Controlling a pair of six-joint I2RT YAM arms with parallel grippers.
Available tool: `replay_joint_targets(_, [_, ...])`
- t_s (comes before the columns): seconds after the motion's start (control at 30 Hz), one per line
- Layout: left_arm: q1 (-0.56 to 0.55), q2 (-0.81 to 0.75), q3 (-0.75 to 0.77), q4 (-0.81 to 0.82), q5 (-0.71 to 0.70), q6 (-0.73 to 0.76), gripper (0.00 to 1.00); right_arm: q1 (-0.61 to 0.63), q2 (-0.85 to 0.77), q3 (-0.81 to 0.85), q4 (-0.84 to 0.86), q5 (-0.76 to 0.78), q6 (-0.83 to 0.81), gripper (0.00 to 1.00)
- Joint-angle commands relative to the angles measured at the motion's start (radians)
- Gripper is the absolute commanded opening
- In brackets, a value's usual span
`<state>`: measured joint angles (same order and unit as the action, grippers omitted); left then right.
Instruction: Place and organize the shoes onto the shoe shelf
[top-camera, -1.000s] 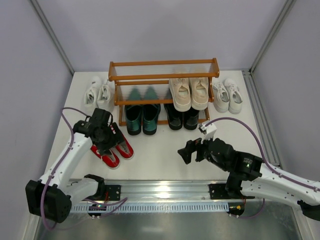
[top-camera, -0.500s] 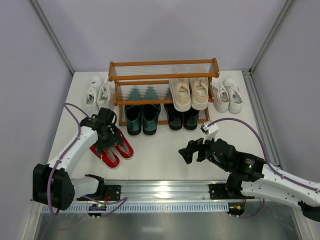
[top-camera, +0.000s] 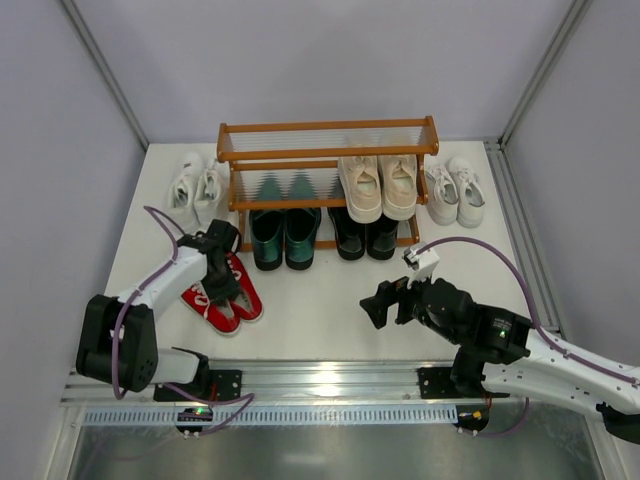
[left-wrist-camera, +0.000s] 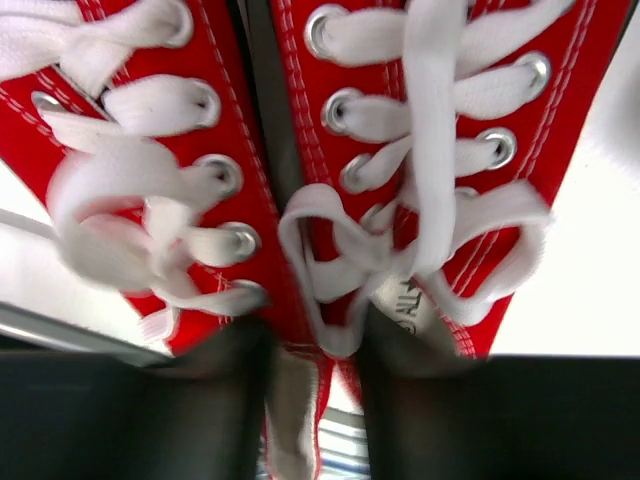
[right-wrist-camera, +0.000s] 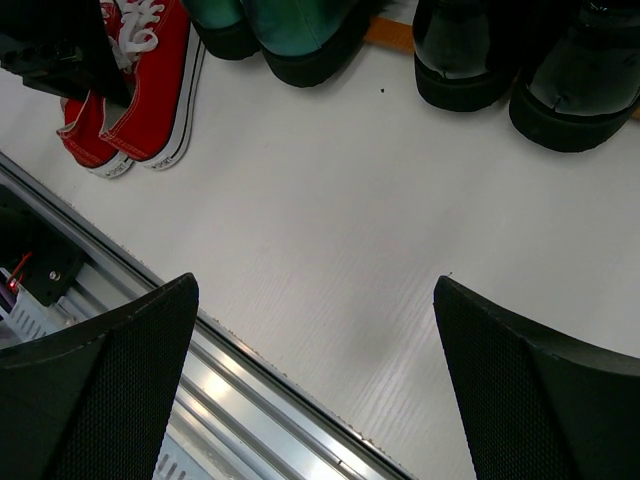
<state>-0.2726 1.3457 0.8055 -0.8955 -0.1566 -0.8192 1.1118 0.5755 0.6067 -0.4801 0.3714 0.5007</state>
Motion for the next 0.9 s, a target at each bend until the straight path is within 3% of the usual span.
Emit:
replay_joint_targets(0.0, [0.006,0.018,-0.019,0.087,-0.037,0.022,0.22,0.006,0.001,0.005,0.015,0.018,0.009,1.0])
replay_joint_targets(0.07, [0.004,0.033,-0.04,0.098,-0.028,0.023,0.11,0.006,0.006,0.005,0.015,0.02,0.007,1.0])
replay_joint_targets(0.2, [0.004,0.046,-0.071,0.124,-0.005,0.022,0.01,0.006,0.009,0.008,0.015,0.02,0.006,1.0])
replay_joint_targets(0.53, [0.006,0.011,-0.081,0.129,0.037,0.012,0.0,0.006,0.02,0.01,0.017,0.018,0.002,1.0])
replay_joint_targets(0.87, [-0.01,-0.347,0.03,-0.1,0.052,-0.021,0.0,0.006,0.03,0.01,0.026,0.024,-0.002,1.0])
